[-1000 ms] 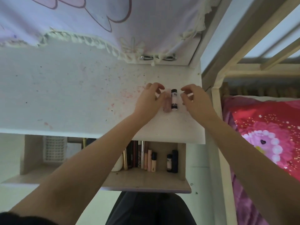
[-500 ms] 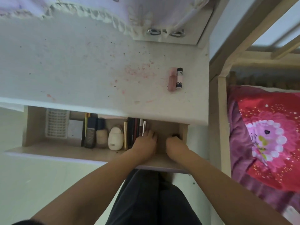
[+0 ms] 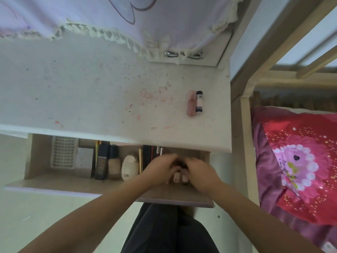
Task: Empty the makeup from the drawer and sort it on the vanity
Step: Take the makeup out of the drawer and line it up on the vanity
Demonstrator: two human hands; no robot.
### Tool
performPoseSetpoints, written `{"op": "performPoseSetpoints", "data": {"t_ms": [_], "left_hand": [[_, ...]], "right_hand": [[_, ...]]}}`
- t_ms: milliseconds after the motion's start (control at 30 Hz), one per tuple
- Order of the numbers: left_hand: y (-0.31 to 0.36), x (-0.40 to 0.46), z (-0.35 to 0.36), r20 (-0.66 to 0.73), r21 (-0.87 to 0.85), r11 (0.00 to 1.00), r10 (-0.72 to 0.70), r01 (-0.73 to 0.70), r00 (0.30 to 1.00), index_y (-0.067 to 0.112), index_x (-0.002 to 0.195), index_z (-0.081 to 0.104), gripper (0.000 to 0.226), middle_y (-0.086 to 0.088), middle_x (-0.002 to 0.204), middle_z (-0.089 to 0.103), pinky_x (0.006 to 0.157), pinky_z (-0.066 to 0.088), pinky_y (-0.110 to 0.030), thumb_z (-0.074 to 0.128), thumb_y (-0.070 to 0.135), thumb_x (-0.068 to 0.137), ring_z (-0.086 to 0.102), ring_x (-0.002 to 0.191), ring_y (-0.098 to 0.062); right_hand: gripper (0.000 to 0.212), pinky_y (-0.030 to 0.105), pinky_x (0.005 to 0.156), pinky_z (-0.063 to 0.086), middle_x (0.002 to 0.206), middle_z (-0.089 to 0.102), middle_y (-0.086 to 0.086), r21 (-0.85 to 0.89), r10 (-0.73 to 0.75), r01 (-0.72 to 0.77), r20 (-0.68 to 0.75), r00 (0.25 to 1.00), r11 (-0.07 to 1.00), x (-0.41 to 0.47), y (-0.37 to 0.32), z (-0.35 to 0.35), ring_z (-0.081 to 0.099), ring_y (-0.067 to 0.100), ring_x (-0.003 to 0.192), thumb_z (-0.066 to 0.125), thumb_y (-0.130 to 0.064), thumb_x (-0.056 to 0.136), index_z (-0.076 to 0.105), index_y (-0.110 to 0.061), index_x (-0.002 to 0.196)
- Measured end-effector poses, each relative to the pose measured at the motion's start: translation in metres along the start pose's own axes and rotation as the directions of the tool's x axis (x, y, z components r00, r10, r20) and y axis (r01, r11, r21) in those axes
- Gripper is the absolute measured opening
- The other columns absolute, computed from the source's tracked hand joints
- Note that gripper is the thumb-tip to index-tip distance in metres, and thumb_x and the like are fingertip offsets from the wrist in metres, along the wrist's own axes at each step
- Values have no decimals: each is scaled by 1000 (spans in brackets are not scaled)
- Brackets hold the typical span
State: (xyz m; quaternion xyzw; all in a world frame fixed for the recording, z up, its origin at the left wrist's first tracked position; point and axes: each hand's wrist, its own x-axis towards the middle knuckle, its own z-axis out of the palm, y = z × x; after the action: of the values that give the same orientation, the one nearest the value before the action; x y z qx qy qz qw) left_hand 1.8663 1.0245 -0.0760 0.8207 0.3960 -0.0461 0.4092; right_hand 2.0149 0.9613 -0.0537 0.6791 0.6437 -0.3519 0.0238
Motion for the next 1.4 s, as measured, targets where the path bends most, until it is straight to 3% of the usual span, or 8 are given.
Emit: {"op": "performPoseSetpoints", "data": {"t_ms": [233, 533, 867, 1000, 1133, 1233, 1333, 1400], "left_hand": [[47, 37, -147, -314, -433, 898, -67, -80, 947, 37, 83, 61, 16, 19, 73, 68, 56, 47, -12, 66, 21, 84, 59, 60, 4], [46, 138, -148, -203, -299, 942, -221, 155, 954, 10, 95, 69, 21, -5, 87, 70, 78, 57, -34, 66, 28, 86, 66, 73, -20], [46, 120, -141, -311, -307, 945, -211, 112, 927, 12, 109, 58, 23, -8, 97, 63, 72, 56, -34, 59, 26, 91, 65, 76, -23], [36, 52, -109, -387, -86, 994, 30, -69, 922, 19, 100, 57, 21, 3, 84, 62, 67, 51, -23, 43, 33, 93, 59, 72, -10], [13, -17, -32, 85, 200, 948, 235, -247, 968, 22, 95, 56, 32, 3, 87, 60, 63, 45, -28, 32, 42, 93, 60, 82, -16], [-16, -18, 11, 256, 432, 860, 171, -271, 951, 12, 128, 50, 36, -9, 132, 49, 96, 43, -37, 36, 28, 98, 41, 128, -25], [-28, -4, 29, 160, 543, 835, 3, -90, 987, 6, 143, 31, 52, -15, 148, 29, 106, 28, -40, 41, 23, 94, 26, 136, -29], [-30, 2, 35, 117, 622, 783, -77, -13, 990, 5, 142, 32, 57, -18, 150, 21, 104, 27, -43, 47, 25, 91, 21, 137, -33]], "right_hand": [[12, 13, 47, 49, 73, 64, -11, 540, 132, 59, -308, 942, 839, 13, 26, -148, 60, -1, 60, 59, -23, 91, 60, -32, 82], [22, 36, 70, 54, 91, 65, 14, 401, 247, -92, -354, 902, 911, 98, 48, -167, 61, 28, 76, 54, -21, 94, 65, -3, 99], [20, 23, 71, 42, 100, 59, 7, 368, 254, -71, -478, 841, 927, 87, 51, -155, 59, 16, 76, 52, -25, 94, 61, -12, 106], [12, 22, 58, 33, 78, 55, -4, 179, 55, 64, -593, 803, 982, 31, 39, -123, 46, 3, 60, 47, -26, 94, 55, -20, 88], [20, 32, 60, 43, 87, 56, -3, -25, -135, 133, -175, 975, 991, -23, 18, -36, 57, 21, 73, 40, -31, 95, 56, -18, 94], [21, 33, 65, 50, 103, 62, 7, -400, -85, 93, 36, 996, 912, -25, 15, 7, 62, 27, 89, 63, -26, 82, 65, -11, 96], [24, 27, 58, 50, 66, 64, 4, -563, -136, 104, -16, 991, 820, -10, 12, 18, 62, 23, 66, 85, -21, 46, 69, -14, 63], [18, 31, 74, 47, 78, 65, 7, -626, -78, 66, 8, 997, 777, -1, 12, 18, 60, 25, 81, 77, -21, 61, 71, -12, 76]]}}
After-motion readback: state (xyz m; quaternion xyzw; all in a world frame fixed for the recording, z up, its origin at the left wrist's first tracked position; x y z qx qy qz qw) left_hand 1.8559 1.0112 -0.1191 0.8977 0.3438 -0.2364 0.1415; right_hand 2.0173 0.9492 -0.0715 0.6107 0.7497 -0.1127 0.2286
